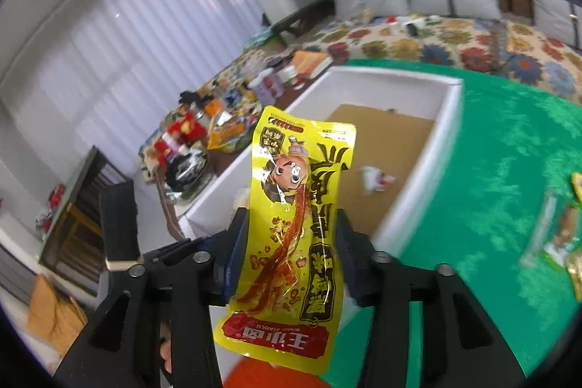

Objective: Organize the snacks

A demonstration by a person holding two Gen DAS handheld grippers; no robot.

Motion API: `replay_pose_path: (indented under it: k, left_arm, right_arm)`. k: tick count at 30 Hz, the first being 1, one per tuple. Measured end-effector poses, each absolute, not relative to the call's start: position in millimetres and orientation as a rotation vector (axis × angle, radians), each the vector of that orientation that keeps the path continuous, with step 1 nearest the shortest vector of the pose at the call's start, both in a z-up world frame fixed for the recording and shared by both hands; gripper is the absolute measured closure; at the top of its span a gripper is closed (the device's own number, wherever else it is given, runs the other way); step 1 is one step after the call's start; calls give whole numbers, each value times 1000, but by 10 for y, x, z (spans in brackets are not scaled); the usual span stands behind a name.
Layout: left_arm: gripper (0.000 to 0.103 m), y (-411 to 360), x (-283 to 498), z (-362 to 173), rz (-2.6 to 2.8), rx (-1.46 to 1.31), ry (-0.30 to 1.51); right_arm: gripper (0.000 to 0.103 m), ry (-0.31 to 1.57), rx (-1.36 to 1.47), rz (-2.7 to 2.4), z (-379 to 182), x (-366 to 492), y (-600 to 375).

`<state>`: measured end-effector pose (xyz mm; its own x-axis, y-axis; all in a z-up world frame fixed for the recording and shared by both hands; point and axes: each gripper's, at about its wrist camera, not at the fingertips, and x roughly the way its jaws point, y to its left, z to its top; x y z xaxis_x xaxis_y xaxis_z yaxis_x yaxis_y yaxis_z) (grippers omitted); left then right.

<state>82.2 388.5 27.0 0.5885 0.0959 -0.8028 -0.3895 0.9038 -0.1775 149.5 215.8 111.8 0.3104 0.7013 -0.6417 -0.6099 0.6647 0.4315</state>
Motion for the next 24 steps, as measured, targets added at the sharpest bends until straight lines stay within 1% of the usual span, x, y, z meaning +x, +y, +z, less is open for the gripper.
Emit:
replay_pose_path:
  k: [1,2,5,7,11,13,15,18,19,20,24]
  left_arm:
    - [25,3946,779,218,330,-351,900]
    - [21,3968,747,192,352,-349,893]
    - [21,4024,572,92,368,-379,882]
    - [21,4006,536,82,354,-402,877]
    - [21,3679,554,215,266,-404,842]
    - [20,3378,625,304,192,-387,825]
    - [19,3062,703,389,126,-367,817]
    - [11,2431,862,439,-6,-327,818]
    - [8,2216,926,416,-46,-309,826]
    - [6,1943,1017,344,-88,-282,845]
    - [6,1169,1284,-43,-144,-156,922]
  right_arm:
    - [37,929,121,857,1047,1512,2222]
    - [37,940,125,846,999,1527,2238]
    - [37,938,146,818,871,1561,2052]
    - [33,923,120,773,751,1575,1809]
    - [33,897,-36,603,284,1561,1075]
    - [33,915,-138,470,-52,1505,533]
    - [33,940,-164,356,-303,1452,13]
    - [33,943,-135,195,-537,1312,-779]
    - [33,936,-136,156,-573,1279,-953]
    - [33,924,-139,110,-610,1257,-1159]
    - [33,894,-126,-7,-662,1279,-1719]
